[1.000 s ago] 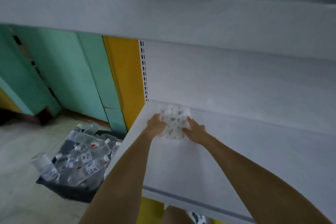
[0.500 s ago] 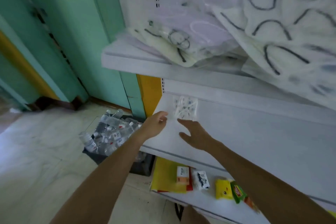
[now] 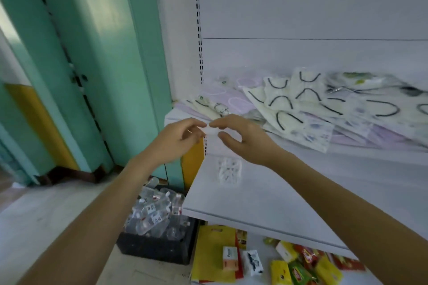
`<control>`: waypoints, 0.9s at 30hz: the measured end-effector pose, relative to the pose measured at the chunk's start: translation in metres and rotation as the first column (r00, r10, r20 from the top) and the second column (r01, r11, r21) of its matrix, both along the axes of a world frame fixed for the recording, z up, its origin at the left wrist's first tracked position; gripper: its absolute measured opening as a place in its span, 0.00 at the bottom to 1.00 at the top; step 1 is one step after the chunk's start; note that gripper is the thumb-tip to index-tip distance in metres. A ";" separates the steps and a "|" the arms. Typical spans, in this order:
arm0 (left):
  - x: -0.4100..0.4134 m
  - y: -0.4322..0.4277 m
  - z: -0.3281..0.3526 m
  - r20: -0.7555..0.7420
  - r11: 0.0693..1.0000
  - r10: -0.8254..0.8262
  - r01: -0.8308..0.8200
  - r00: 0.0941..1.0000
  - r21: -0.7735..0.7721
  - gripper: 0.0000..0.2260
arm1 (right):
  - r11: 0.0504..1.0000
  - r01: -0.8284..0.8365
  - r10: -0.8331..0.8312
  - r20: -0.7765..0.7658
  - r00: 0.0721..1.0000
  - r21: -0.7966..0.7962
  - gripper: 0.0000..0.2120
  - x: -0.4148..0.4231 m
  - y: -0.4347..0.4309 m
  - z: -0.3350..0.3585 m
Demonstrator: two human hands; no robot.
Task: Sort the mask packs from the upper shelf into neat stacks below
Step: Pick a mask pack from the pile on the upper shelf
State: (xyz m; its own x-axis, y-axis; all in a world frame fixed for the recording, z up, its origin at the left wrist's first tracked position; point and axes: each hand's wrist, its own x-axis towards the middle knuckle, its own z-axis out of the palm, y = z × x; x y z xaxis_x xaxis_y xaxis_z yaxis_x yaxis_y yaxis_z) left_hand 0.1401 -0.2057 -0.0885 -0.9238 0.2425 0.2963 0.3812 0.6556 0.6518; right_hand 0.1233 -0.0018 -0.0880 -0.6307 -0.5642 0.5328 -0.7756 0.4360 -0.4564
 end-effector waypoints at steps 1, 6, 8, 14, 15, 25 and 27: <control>0.000 0.006 0.007 -0.038 1.000 0.002 -0.001 0.999 0.032 0.09 | 0.999 0.040 -0.040 -0.006 0.999 -0.013 0.13 -0.001 0.008 0.005; -0.021 0.055 0.025 -0.125 0.995 -0.033 0.044 0.992 0.088 0.10 | 0.970 0.239 -0.240 0.017 0.971 0.044 0.11 -0.020 0.074 0.014; -0.035 0.085 0.029 -0.123 0.996 -0.056 0.064 0.991 0.062 0.11 | 0.941 0.332 -0.335 0.052 0.941 0.066 0.10 -0.032 0.106 0.012; -0.071 0.167 0.028 -0.085 0.996 -0.085 0.088 0.993 0.027 0.12 | 0.859 0.497 -0.509 0.102 0.855 0.120 0.11 -0.063 0.174 0.009; -0.076 0.176 0.027 -0.076 0.996 -0.083 0.085 0.994 0.024 0.12 | 0.851 0.509 -0.521 0.086 0.849 0.127 0.11 -0.070 0.178 0.009; -0.102 0.220 0.027 -0.012 0.999 0.040 -0.040 0.999 0.025 0.13 | 0.608 0.610 -0.707 -0.004 0.707 0.508 0.25 -0.137 0.200 0.021; -0.103 0.225 0.028 0.031 0.993 0.078 -0.081 0.996 0.087 0.13 | 0.602 0.644 -0.736 0.015 0.677 0.472 0.16 -0.139 0.199 0.021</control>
State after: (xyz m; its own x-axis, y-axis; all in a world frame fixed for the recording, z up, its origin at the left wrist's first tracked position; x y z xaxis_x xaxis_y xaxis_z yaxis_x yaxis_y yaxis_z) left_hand 0.0376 0.0192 -0.0608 -0.9473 0.1420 0.2873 0.3112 0.6223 0.7182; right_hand -0.0157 0.1971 -0.0666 -0.9802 -0.0413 0.1938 -0.0821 0.9747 -0.2078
